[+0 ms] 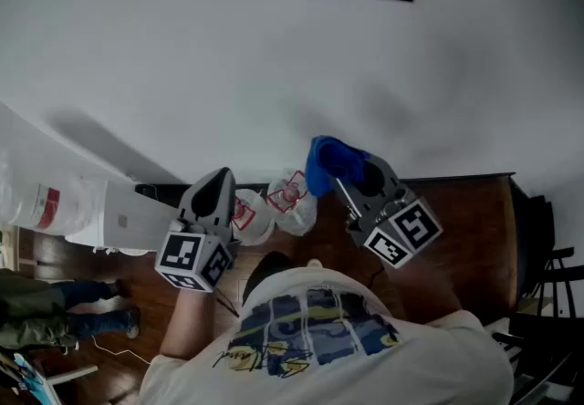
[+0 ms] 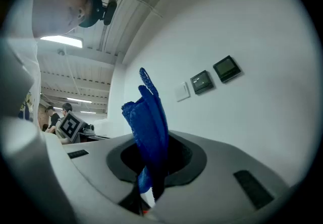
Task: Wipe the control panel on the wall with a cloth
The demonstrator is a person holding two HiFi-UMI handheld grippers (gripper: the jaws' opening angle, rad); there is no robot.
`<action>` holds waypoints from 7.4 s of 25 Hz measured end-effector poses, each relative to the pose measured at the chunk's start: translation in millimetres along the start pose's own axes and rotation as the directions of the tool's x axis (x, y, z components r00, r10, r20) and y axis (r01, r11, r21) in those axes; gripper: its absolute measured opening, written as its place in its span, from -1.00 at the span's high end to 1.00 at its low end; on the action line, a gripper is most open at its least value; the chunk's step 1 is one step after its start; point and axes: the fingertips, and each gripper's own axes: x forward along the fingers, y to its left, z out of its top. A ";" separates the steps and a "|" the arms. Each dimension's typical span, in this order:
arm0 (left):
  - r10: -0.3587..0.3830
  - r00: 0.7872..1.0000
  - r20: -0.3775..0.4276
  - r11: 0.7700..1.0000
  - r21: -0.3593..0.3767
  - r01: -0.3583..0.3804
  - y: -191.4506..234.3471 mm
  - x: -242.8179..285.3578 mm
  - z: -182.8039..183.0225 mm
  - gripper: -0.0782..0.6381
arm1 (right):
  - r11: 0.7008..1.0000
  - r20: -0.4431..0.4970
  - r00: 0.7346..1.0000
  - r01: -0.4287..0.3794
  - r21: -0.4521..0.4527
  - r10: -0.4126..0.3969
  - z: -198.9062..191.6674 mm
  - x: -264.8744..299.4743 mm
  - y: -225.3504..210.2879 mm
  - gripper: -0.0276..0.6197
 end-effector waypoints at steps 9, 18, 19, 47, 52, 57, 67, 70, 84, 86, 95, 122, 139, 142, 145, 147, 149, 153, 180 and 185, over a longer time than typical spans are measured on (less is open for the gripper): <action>-0.132 0.991 -0.032 0.990 0.047 0.133 1.8 78.2 2.8 0.78 | 0.933 -0.008 0.993 0.108 -0.344 -0.118 63.3 52.1 -69.3 0.65; -0.276 0.959 -0.061 0.959 0.044 0.279 2.9 101.8 -20.8 0.78 | 0.291 0.105 0.943 0.201 -0.935 -0.315 161.5 142.7 -107.1 0.64; -0.278 0.958 -0.066 0.959 0.037 0.281 4.1 103.2 -24.4 0.78 | 0.227 0.111 0.933 0.196 -0.954 -0.342 164.9 150.7 -113.2 0.64; -0.217 0.975 -0.046 0.976 -0.007 0.217 -29.1 140.0 -22.0 0.78 | 0.099 -0.110 0.945 -0.084 -0.992 -0.308 61.6 189.5 -152.8 0.65; -0.211 0.976 -0.048 0.978 -0.012 0.210 -25.3 139.8 -24.0 0.78 | 0.067 0.010 0.971 0.027 -0.997 -0.237 127.0 175.8 -117.1 0.65; -0.217 0.975 -0.045 0.976 -0.012 0.216 -27.5 139.0 -25.3 0.78 | 0.021 0.106 0.960 0.115 -0.993 -0.258 182.2 183.9 -121.0 0.65; -0.216 0.975 -0.054 0.976 -0.016 0.216 -25.7 132.3 -27.4 0.78 | -0.009 0.068 0.950 0.069 -0.998 -0.304 158.5 196.3 -134.8 0.65; -0.215 0.975 -0.058 0.977 -0.011 0.215 -23.6 130.2 -29.7 0.78 | 0.020 0.036 0.948 0.045 -0.999 -0.317 136.5 194.4 -139.4 0.65; -0.229 0.972 -0.061 0.973 -0.027 0.228 -25.3 126.4 -33.0 0.78 | 0.139 -0.100 0.937 -0.056 -0.989 -0.334 82.2 182.8 -146.4 0.65; -0.229 0.972 -0.057 0.973 -0.030 0.228 -25.2 126.3 -32.5 0.78 | 0.116 -0.043 0.951 -0.008 -0.993 -0.306 110.9 177.9 -128.8 0.65; -0.245 0.967 -0.063 0.969 -0.034 0.243 -29.1 124.0 -38.2 0.78 | -0.029 0.123 0.948 0.120 -0.992 -0.295 190.4 193.2 -120.5 0.65; -0.240 0.969 -0.064 0.970 -0.047 0.237 -25.5 118.1 -36.1 0.78 | 0.076 -0.055 0.940 -0.031 -0.997 -0.338 92.1 178.7 -143.0 0.65; -0.266 0.960 -0.092 0.964 -0.034 0.264 -53.4 137.2 -40.6 0.78 | -0.044 0.159 0.899 0.155 -0.987 -0.407 219.1 111.9 -207.8 0.64; -0.258 0.961 -0.096 0.966 -0.039 0.255 -58.8 138.7 -40.2 0.78 | -0.030 0.132 0.906 0.131 -0.991 -0.403 203.2 111.1 -215.0 0.64; -0.250 0.962 -0.106 0.968 -0.037 0.247 -61.5 139.7 -42.5 0.78 | -0.016 0.106 0.913 0.109 -0.994 -0.395 185.1 108.0 -217.5 0.64; -0.249 0.962 -0.114 0.969 -0.036 0.246 -63.8 140.9 -44.7 0.78 | -0.010 0.090 0.917 0.094 -0.996 -0.389 171.8 106.7 -219.2 0.64; -0.247 0.962 -0.119 0.969 -0.042 0.244 -66.7 141.8 -45.5 0.78 | -0.003 0.073 0.920 0.078 -0.997 -0.385 157.3 105.2 -220.7 0.64; -0.243 0.962 -0.121 0.970 -0.035 0.241 -70.1 143.1 -45.3 0.78 | 0.044 0.024 0.923 0.044 -0.998 -0.383 127.5 102.1 -225.3 0.64; -0.228 0.966 -0.124 0.974 -0.021 0.227 -71.8 142.5 -41.5 0.78 | -0.041 0.075 0.935 0.065 -0.997 -0.348 185.4 104.2 -218.7 0.64; -0.222 0.966 -0.130 0.975 -0.014 0.222 -71.0 140.8 -43.9 0.78 | -0.004 0.031 0.932 0.032 -0.999 -0.362 142.7 98.7 -226.1 0.64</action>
